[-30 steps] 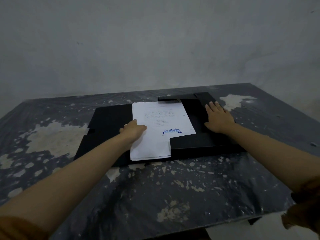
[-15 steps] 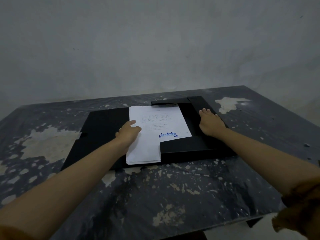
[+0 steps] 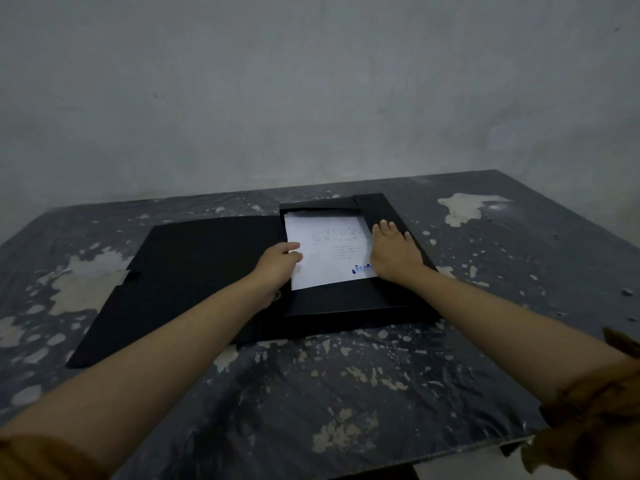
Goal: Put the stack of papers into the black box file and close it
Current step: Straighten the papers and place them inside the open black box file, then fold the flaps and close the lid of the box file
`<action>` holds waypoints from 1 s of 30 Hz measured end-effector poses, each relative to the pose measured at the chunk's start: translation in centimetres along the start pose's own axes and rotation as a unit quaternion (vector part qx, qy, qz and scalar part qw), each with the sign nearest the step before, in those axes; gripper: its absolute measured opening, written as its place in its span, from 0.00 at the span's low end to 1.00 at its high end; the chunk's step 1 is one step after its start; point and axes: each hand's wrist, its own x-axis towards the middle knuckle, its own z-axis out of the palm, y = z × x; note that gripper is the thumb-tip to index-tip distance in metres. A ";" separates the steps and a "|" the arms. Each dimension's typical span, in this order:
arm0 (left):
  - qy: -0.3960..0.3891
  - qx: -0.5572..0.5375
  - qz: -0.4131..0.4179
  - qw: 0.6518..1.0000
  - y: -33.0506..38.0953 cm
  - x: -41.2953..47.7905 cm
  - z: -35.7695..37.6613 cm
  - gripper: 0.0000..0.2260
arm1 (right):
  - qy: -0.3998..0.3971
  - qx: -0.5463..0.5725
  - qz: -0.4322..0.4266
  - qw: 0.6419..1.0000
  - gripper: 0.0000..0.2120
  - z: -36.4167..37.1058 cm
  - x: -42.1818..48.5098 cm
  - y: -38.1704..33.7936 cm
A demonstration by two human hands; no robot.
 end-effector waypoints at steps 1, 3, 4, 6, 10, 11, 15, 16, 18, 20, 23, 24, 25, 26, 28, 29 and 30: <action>-0.002 0.001 0.003 1.000 0.1 0.0 0.3 0.19 | -0.004 0.001 0.000 1.000 0.29 0.0 0.0 0.0; 0.000 0.000 0.011 1.000 0.2 0.0 0.9 0.19 | -0.008 0.000 0.001 1.000 0.30 0.1 0.0 0.0; 0.002 0.000 0.011 1.000 0.3 0.0 1.0 0.19 | -0.009 -0.002 0.002 1.000 0.30 0.2 -0.1 0.0; 0.003 0.001 0.010 1.000 0.2 0.1 1.0 0.19 | -0.014 -0.009 0.001 1.000 0.31 0.3 -0.1 0.0; -0.001 0.003 -0.006 1.000 -0.3 0.3 -0.1 0.19 | -0.027 -0.009 0.004 1.000 0.30 0.1 0.0 -0.3; 0.004 0.010 -0.010 1.000 -0.6 0.3 -0.6 0.19 | -0.026 0.004 -0.003 1.000 0.29 0.0 0.0 -0.5; 0.048 0.060 -0.015 0.997 -1.9 -0.2 -3.0 0.19 | 0.019 0.069 -0.120 0.990 0.25 -0.2 -0.8 -2.9; 0.064 0.073 -0.023 0.995 -2.1 -0.4 -3.8 0.19 | 0.033 0.088 -0.162 0.982 0.24 -0.3 -1.3 -4.0; 0.105 0.110 -0.048 0.987 -2.9 -0.9 -5.9 0.19 | 0.047 0.117 -0.256 0.958 0.22 -0.5 -2.8 -6.8; 0.144 0.153 -0.073 0.975 -4.0 -1.6 -8.2 0.19 | 0.048 0.103 -0.351 0.929 0.21 -0.7 -4.4 -9.7; 0.193 0.166 -0.116 0.960 -6.1 -2.9 -11.7 0.20 | 0.074 -0.018 -0.495 0.865 0.21 -0.6 -6.7 -13.2; 0.201 0.147 -0.128 0.960 -6.8 -3.3 -12.8 0.21 | 0.088 -0.072 -0.537 0.836 0.21 -0.5 -7.2 -14.1; 0.206 0.117 -0.139 0.962 -7.4 -3.7 -13.9 0.21 | 0.099 -0.121 -0.572 0.805 0.22 -0.3 -7.6 -15.0; 0.211 0.087 -0.145 0.963 -7.8 -4.0 -14.9 0.21 | 0.108 -0.162 -0.597 0.778 0.23 -0.1 -7.9 -15.8; 0.222 0.042 -0.143 0.964 -8.3 -4.7 -16.3 0.19 | 0.128 -0.225 -0.618 0.742 0.24 0.0 -8.3 -17.1; 0.225 0.029 -0.139 0.964 -8.4 -5.0 -16.8 0.19 | 0.141 -0.250 -0.618 0.732 0.24 0.0 -8.4 -17.6; 0.230 0.020 -0.134 0.964 -8.5 -5.1 -17.3 0.18 | 0.153 -0.270 -0.615 0.725 0.23 -0.1 -8.6 -18.0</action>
